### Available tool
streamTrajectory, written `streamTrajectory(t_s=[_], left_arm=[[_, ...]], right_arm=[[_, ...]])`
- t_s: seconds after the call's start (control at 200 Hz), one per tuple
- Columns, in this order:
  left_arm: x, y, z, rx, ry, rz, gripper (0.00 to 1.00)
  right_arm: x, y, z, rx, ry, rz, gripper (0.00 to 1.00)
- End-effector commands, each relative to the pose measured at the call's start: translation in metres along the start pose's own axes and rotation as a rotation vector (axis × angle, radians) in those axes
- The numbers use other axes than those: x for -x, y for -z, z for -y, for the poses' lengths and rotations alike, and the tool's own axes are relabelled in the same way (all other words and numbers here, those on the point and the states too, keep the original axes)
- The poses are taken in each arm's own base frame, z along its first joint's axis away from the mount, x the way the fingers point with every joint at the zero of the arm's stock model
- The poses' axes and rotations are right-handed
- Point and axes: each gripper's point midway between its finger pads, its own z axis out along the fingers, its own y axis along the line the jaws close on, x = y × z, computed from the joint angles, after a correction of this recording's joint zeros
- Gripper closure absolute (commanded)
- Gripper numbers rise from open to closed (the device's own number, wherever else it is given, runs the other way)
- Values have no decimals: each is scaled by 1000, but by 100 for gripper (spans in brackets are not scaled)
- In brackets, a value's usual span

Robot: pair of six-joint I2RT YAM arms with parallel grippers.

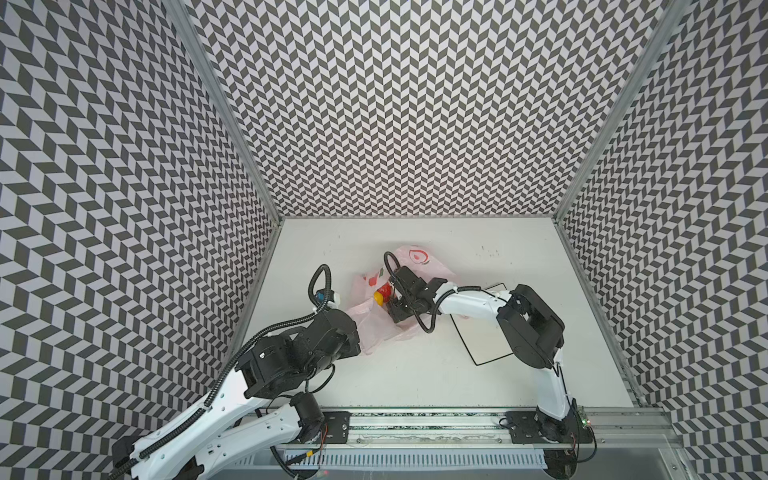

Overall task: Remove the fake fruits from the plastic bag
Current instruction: 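Hold the bag open with the left gripper while the right grasps a peach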

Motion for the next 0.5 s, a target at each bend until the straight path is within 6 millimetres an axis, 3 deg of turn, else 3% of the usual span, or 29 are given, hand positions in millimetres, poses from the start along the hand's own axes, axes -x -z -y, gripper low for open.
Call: streamTrajectory(t_s=[0.0,0.331,0.491], left_arm=[[1,2,-4,16,-2,3,100],[3,1,-3,22,-2,9,100],[4,1,-3,23,-7,11,100]], right_arm=[[33,15,-7,4,-34,129,33],[44,20,4,-47,-81,187,47],[49,24,-2,-20,-83,196,55]])
